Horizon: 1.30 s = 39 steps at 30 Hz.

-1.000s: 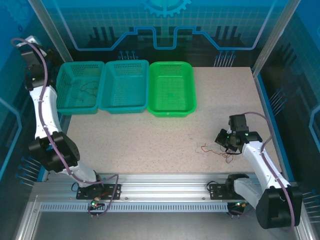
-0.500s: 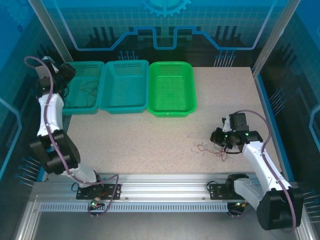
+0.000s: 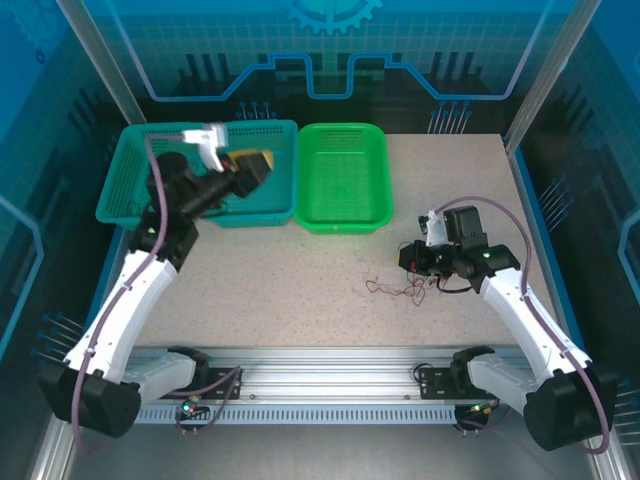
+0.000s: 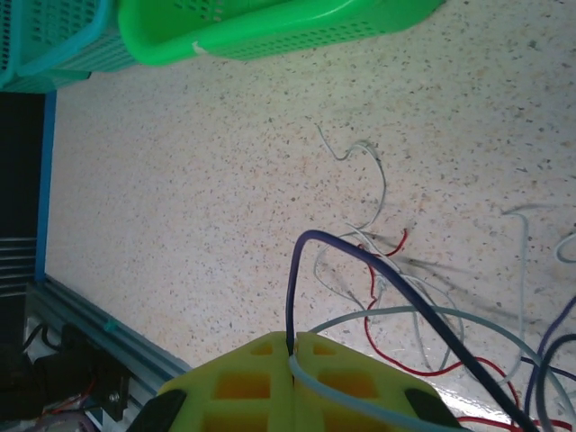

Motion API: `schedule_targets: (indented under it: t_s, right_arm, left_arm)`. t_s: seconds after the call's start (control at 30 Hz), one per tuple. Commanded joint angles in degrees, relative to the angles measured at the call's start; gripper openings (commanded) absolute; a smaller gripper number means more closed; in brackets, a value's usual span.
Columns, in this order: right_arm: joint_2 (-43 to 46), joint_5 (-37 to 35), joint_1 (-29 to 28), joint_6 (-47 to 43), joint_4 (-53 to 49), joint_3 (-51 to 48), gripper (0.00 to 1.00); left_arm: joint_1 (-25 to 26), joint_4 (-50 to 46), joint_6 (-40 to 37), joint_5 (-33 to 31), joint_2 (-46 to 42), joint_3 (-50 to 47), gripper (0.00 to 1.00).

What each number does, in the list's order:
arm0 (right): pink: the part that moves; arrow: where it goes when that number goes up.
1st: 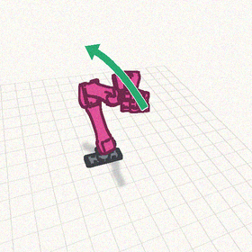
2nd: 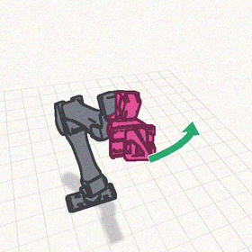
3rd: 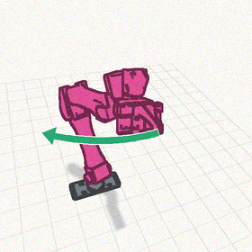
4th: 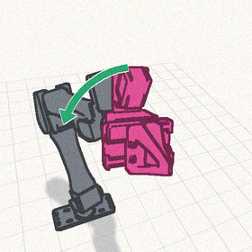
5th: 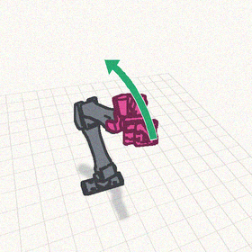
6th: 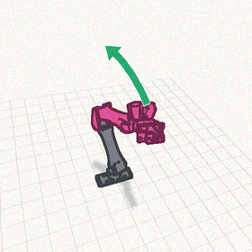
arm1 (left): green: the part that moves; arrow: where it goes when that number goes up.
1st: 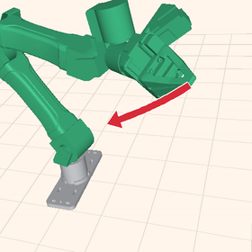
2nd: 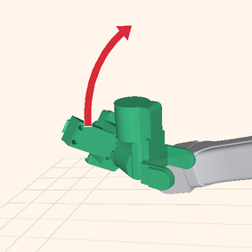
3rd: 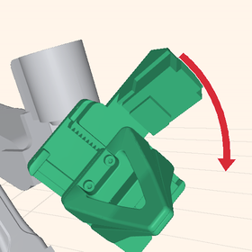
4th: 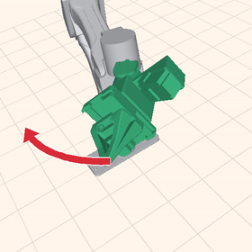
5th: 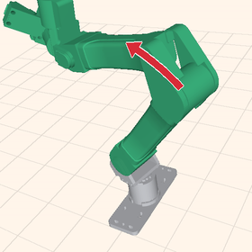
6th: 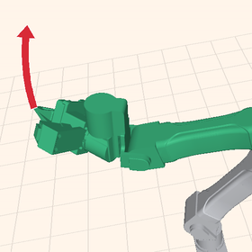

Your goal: Untangle the cables

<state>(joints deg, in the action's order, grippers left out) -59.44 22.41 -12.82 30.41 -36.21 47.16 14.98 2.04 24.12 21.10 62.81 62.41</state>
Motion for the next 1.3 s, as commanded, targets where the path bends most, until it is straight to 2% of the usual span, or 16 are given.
schedule_targets:
  t_s: [0.0, 0.07, 0.2, 0.33, 0.43, 0.57, 0.7, 1.03, 1.1, 1.13, 1.17, 1.23, 1.27]
  right_arm:
    - [-0.7, -7.5, -1.5, 11.0, 0.5, 1.4, 0.0]
    - [-0.7, -12.2, -1.9, 17.4, -0.2, 0.6, 0.0]
    - [-1.6, -14.8, -3.5, 23.9, -1.5, 1.0, 0.0]
    - [-3.0, -12.6, -4.1, 30.1, -1.5, 1.3, 0.0]
    - [-3.0, -10.7, -4.7, 33.5, 0.6, 0.5, 0.0]
    - [-2.3, -11.1, -5.0, 35.5, 0.4, 0.7, 0.0]
    - [-1.1, -11.0, -5.1, 37.4, 1.2, 0.2, 0.0]
    - [0.1, -9.7, -5.3, 39.7, 2.6, -0.2, 0.0]
    - [-0.1, -9.2, -5.4, 39.7, 2.9, 0.0, 0.0]
    - [-0.1, -9.2, -5.3, 39.7, 2.6, 0.1, 0.0]
    - [0.0, -9.4, -5.4, 39.7, 2.5, 0.2, 0.0]
    - [0.3, -11.0, -5.4, 39.3, 1.6, 0.4, 0.0]
    - [0.3, -12.3, -5.3, 38.8, 0.7, 0.4, 0.0]
  left_arm:
    - [8.5, 2.9, -6.0, 1.2, -2.0, -6.1, 0.52]
    - [14.2, 4.4, -7.7, -0.1, -2.1, -10.0, 0.52]
    - [24.6, 10.5, -9.3, -1.7, 1.8, -16.3, 0.51]
    - [33.2, 23.8, -10.0, -4.0, 8.9, -21.1, 0.51]
    - [36.8, 31.9, -9.8, -5.2, 16.4, -20.8, 0.52]
    - [39.7, 39.3, -10.1, -6.8, 25.9, -18.2, 0.53]
    - [40.2, 45.8, -9.4, -6.9, 34.1, -16.4, 0.54]
    - [40.2, 51.9, -6.8, -6.4, 45.1, -9.5, 0.52]
    - [40.2, 51.8, -6.5, -6.7, 46.5, -8.2, 0.46]
    - [40.1, 51.4, -6.6, -7.0, 46.9, -7.8, 0.4]
    - [40.1, 51.4, -6.6, -7.3, 47.0, -7.5, 0.32]
    - [40.1, 51.1, -7.1, -8.1, 46.4, -7.7, 0.09]
    - [40.0, 50.7, -7.3, -8.6, 45.8, -8.0, 0.01]
